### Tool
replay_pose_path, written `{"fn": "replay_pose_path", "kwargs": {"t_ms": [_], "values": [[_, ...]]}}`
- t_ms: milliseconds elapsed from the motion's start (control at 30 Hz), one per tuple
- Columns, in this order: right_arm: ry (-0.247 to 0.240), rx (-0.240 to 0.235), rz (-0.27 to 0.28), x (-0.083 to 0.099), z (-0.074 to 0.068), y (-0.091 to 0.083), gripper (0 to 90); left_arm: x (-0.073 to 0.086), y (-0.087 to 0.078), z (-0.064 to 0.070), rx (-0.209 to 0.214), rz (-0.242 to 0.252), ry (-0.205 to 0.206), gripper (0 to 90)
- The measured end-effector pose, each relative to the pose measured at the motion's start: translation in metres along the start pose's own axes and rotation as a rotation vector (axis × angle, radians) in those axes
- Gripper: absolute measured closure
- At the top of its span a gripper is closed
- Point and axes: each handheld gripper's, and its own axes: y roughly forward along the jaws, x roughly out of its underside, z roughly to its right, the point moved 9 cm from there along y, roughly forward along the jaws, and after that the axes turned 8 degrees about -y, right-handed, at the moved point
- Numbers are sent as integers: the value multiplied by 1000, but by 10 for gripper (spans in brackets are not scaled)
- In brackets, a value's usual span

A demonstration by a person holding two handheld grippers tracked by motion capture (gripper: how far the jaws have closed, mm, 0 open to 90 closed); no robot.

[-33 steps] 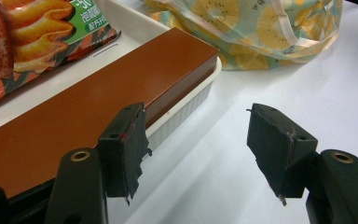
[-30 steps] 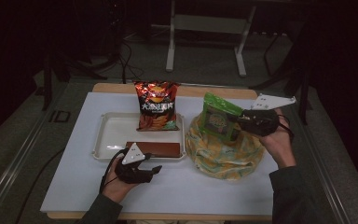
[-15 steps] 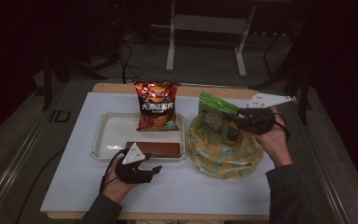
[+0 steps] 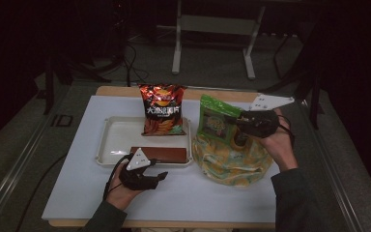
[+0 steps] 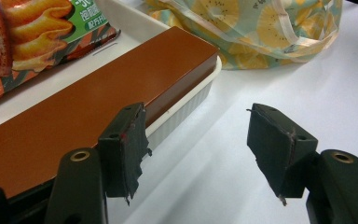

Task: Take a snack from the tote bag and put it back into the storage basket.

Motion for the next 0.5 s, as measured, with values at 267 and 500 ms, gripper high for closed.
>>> {"fn": "replay_pose_path", "kwargs": {"t_ms": [267, 500], "values": [[-4, -13, 2, -5, -2, 6, 747, 0, 0, 0, 1, 4, -5, 371], [-11, -23, 2, -11, -5, 13, 747, 0, 0, 0, 2, 0, -1, 370]]}}
